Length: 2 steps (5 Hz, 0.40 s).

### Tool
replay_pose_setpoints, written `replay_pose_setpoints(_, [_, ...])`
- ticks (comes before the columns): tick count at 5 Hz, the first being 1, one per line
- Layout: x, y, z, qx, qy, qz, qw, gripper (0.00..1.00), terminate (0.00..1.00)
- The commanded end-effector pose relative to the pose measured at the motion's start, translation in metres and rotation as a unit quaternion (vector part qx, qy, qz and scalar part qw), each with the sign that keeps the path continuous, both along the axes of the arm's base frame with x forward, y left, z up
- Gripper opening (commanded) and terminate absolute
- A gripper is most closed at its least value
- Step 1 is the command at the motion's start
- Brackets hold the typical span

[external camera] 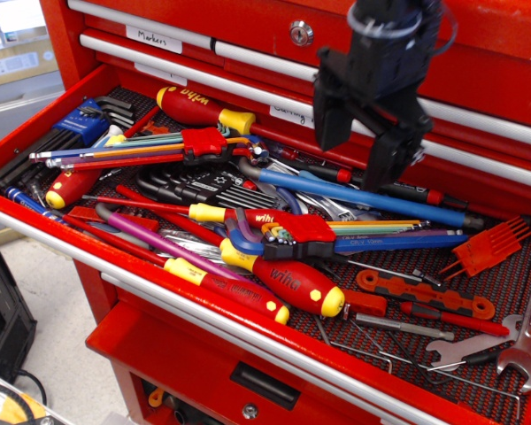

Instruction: Pick up closest rainbow Allen key set

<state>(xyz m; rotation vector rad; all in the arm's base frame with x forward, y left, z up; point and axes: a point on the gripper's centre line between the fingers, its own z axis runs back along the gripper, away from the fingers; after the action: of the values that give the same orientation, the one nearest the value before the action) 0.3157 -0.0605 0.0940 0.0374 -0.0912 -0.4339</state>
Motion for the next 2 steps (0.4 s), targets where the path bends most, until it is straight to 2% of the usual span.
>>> replay_pose_setpoints(1, [0.025, -0.002, -0.018, -0.014, -0.043, -0.027, 0.9986, 1.0, 0.0])
replay_pose_setpoints(2, [0.028, -0.008, -0.037, -0.024, -0.047, -0.034, 0.998, 1.0, 0.0])
